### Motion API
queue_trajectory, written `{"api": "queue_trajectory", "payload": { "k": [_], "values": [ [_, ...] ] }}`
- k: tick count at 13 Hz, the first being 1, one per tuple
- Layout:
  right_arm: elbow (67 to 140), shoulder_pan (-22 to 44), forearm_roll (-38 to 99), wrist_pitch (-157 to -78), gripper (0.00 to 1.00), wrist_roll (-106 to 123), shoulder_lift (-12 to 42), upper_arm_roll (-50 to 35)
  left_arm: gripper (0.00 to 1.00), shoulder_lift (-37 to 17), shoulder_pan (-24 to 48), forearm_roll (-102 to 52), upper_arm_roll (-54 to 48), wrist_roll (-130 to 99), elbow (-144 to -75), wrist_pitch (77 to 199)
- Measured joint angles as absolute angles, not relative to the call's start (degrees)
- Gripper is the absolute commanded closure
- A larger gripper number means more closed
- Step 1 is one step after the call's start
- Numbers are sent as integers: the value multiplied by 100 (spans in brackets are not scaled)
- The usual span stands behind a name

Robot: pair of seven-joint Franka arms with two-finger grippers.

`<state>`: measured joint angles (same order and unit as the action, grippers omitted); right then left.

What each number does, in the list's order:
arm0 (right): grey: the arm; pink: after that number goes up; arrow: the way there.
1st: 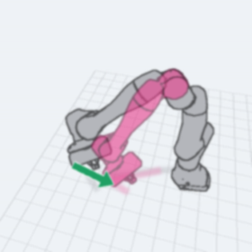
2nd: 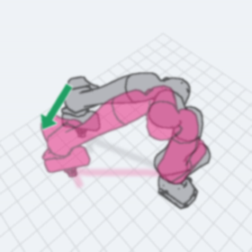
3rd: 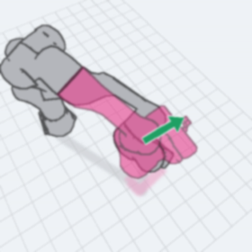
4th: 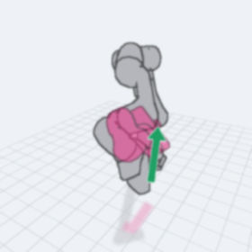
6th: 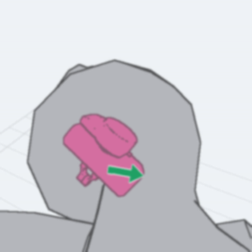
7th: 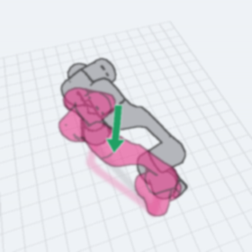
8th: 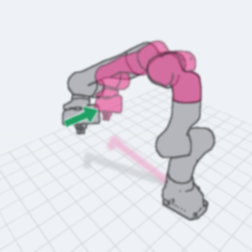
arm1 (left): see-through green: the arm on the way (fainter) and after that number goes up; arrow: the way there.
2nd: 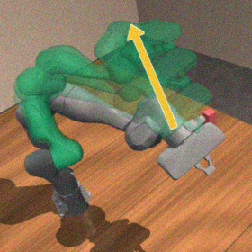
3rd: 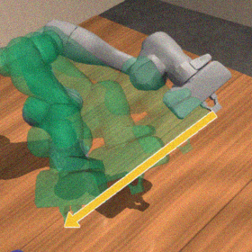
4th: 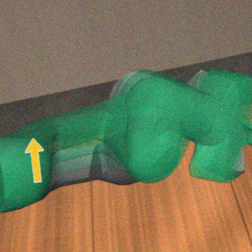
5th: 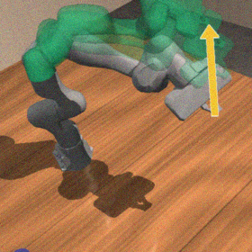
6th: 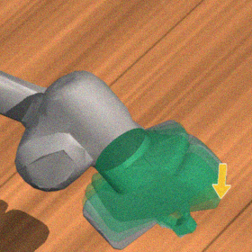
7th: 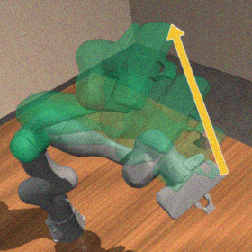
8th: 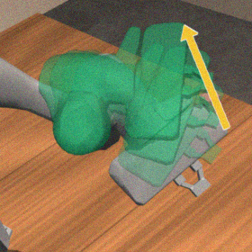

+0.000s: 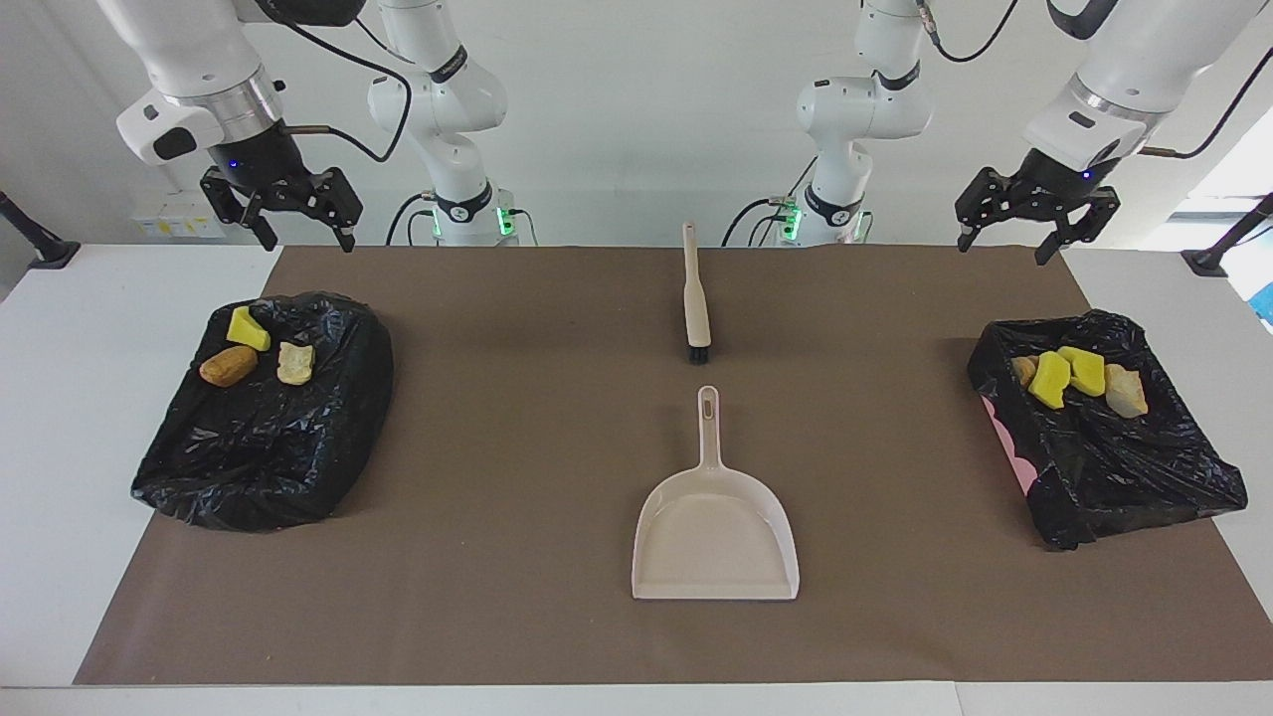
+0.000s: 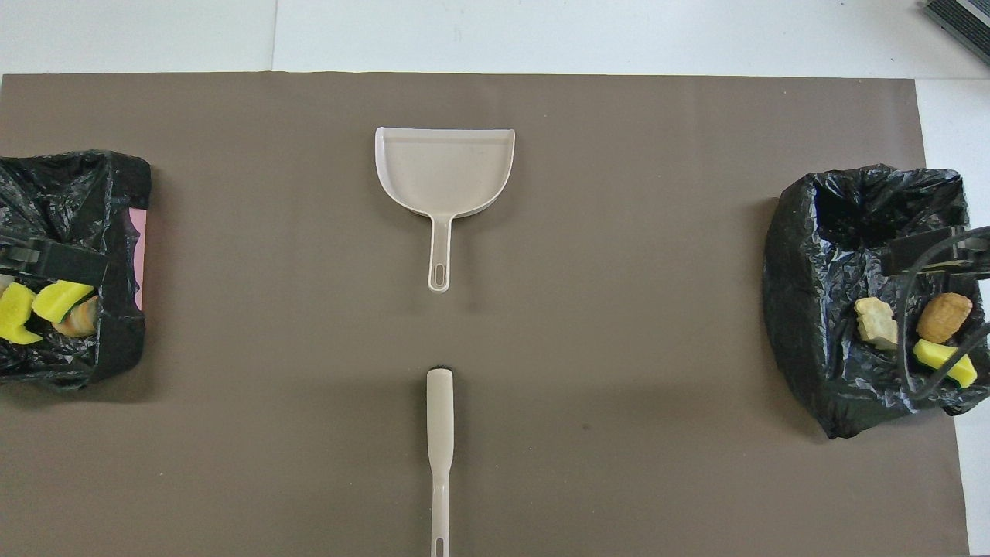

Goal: Sweep and dump trash in bin

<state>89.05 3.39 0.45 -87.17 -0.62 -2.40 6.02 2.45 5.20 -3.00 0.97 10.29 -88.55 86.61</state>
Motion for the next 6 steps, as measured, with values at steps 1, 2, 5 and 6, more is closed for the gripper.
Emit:
{"api": "queue_trajectory", "payload": {
  "k": [1,2,5,6],
  "values": [
    [8906,339,45,-8717,0,-62,-240,603,0,252,494,-300,45,1007,-8867,8649],
    [8906,339,45,-8717,0,-62,-240,603,0,254,490,-300,28,961,-8875,8625],
    [8906,339,45,-8717,0,-62,-240,603,0,274,486,-265,10,876,-8894,8551],
    [8906,339,45,-8717,0,-62,-240,603,0,291,483,-236,-14,875,-8918,8551]
  ]
}}
